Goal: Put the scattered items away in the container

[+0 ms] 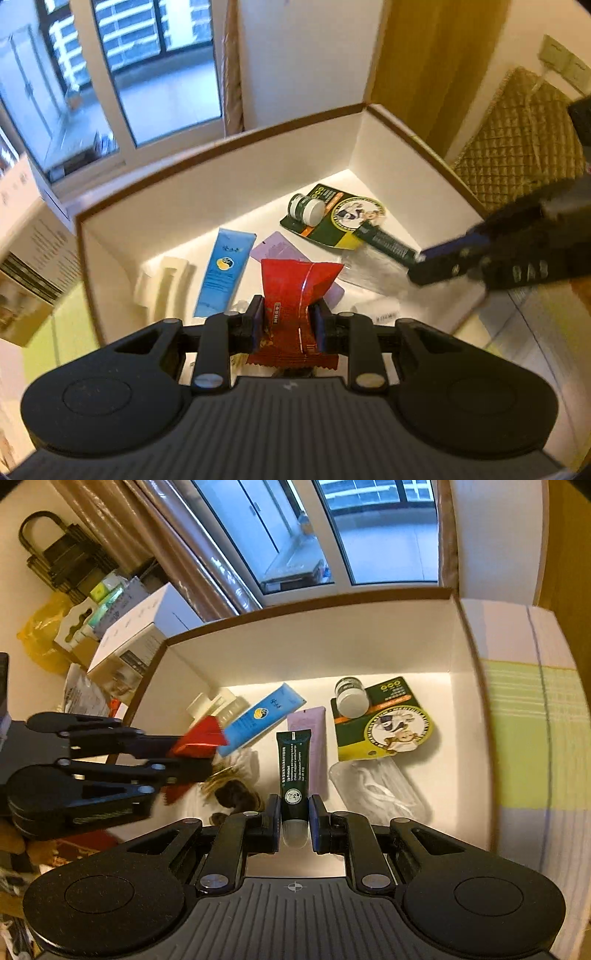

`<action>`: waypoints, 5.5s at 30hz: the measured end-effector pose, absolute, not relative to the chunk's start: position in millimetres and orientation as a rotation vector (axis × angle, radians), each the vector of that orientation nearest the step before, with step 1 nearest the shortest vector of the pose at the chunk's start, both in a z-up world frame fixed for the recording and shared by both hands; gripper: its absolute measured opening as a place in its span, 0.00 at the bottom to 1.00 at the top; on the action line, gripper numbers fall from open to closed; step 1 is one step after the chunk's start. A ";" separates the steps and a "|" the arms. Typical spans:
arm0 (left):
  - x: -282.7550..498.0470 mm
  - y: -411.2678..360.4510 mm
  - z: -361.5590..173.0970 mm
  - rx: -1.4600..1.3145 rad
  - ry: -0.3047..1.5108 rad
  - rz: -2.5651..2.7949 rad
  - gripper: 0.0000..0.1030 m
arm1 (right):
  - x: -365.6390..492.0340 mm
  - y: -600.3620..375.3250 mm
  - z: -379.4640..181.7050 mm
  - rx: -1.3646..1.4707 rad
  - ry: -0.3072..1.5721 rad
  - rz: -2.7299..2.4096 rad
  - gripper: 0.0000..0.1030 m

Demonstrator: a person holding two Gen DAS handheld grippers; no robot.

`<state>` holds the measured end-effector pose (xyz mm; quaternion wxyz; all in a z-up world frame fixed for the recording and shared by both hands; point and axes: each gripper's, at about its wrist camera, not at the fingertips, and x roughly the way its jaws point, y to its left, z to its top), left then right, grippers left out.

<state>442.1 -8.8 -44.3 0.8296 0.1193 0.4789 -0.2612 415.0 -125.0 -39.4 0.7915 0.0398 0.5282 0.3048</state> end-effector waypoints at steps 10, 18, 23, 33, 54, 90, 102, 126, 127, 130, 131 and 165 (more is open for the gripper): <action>473.4 -13.3 -78.4 0.162 1.092 -0.487 0.29 | 433.1 -114.8 -54.0 0.080 1.156 0.636 0.17; 473.1 -5.2 -80.5 0.162 1.091 -0.466 0.29 | 435.4 -113.5 -62.0 0.056 1.177 0.627 0.17; 468.8 -2.0 -80.0 0.181 1.095 -0.465 0.32 | 434.4 -109.7 -63.9 0.037 1.183 0.648 0.18; 454.1 6.6 -75.0 0.257 1.068 -0.431 0.51 | 423.5 -105.5 -53.4 -0.010 1.130 0.663 0.82; 428.5 7.2 -50.8 0.293 1.024 -0.388 0.76 | 402.5 -108.4 -42.2 -0.193 1.139 0.564 0.82; 345.0 5.4 11.0 0.250 0.882 -0.357 0.89 | 332.6 -128.4 9.1 -0.202 0.994 0.422 0.82; 300.8 14.6 24.9 0.205 0.842 -0.323 0.90 | 290.1 -140.7 26.9 -0.098 0.930 0.401 0.82; 222.4 20.6 37.4 0.163 0.800 -0.222 0.90 | 222.1 -158.2 24.8 -0.057 0.906 0.378 1.00; 219.7 21.7 38.1 0.159 0.797 -0.218 0.90 | 220.0 -158.4 24.4 -0.060 0.905 0.377 1.00; 213.9 24.3 39.0 0.156 0.790 -0.200 0.91 | 211.4 -159.6 23.0 -0.064 0.899 0.378 1.00; 211.2 24.8 39.2 0.161 0.783 -0.188 0.93 | 208.1 -159.8 22.1 -0.064 0.901 0.378 1.00; 162.0 25.1 35.4 0.136 0.743 -0.119 0.95 | 160.9 -162.3 23.5 -0.151 0.872 0.385 1.00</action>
